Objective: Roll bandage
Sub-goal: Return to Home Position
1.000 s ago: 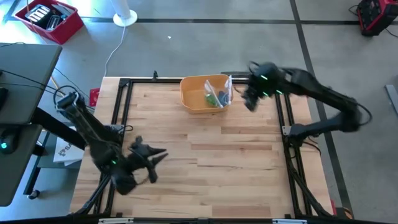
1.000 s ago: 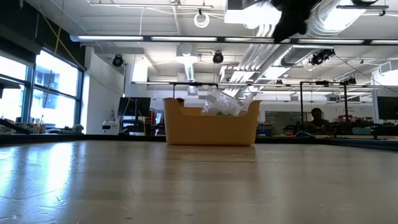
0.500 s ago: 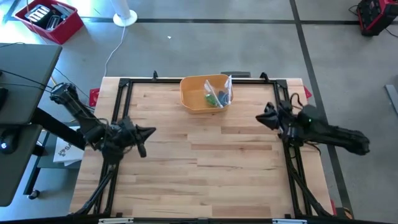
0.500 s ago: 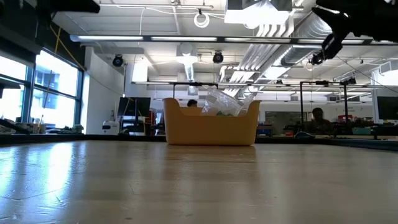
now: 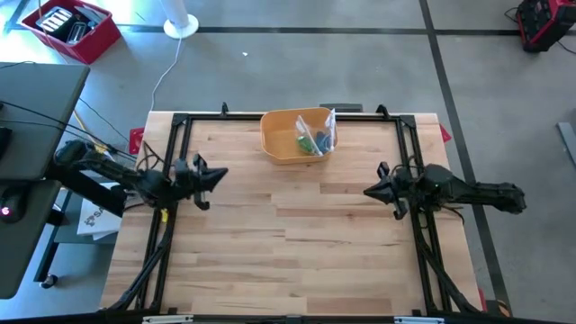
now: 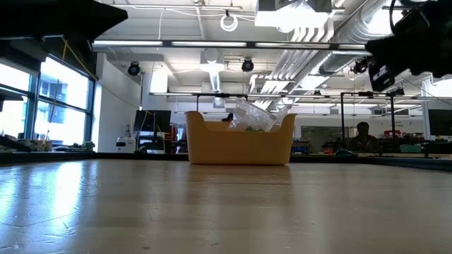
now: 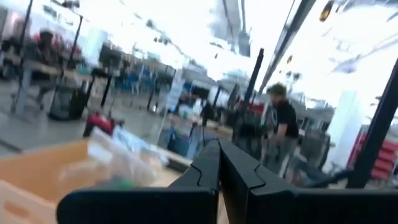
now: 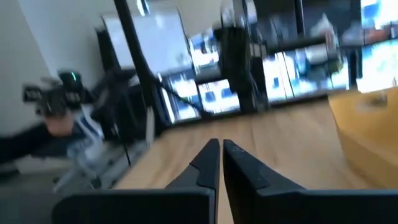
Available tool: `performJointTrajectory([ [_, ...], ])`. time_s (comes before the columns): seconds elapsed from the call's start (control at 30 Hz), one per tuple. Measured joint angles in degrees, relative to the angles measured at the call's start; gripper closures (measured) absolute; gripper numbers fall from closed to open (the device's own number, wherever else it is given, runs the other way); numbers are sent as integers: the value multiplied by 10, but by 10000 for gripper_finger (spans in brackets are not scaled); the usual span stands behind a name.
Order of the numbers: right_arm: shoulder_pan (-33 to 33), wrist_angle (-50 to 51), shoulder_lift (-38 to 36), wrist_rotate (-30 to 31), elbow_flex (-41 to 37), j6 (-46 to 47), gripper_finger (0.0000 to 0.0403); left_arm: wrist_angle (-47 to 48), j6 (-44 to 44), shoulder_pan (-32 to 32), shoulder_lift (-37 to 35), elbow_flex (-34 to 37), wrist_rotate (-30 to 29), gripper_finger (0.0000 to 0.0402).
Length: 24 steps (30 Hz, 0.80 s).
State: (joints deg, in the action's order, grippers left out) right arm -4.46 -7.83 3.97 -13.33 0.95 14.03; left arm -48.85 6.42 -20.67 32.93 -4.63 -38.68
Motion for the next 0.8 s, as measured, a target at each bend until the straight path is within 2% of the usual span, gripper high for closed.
performJointTrajectory([
  [0.1, 0, 55, 0, 9, 0, 4, 399, 47, -22, 14, -76, 10, 7, 401],
  [0.27, 0, 64, -8, 3, 1, -11, 401, 241, 8, 35, -236, 11, -13, 401],
  [0.4, 0, 64, -24, 3, 1, -35, 402, 387, 44, 76, -328, 11, 31, 401],
  [0.6, 0, 64, -29, -1, 2, -36, 402, 483, 82, 130, -318, 8, 78, 401],
  [0.8, 2, 63, -29, -6, 2, -64, 403, 462, -13, 136, -305, 37, 200, 401],
])
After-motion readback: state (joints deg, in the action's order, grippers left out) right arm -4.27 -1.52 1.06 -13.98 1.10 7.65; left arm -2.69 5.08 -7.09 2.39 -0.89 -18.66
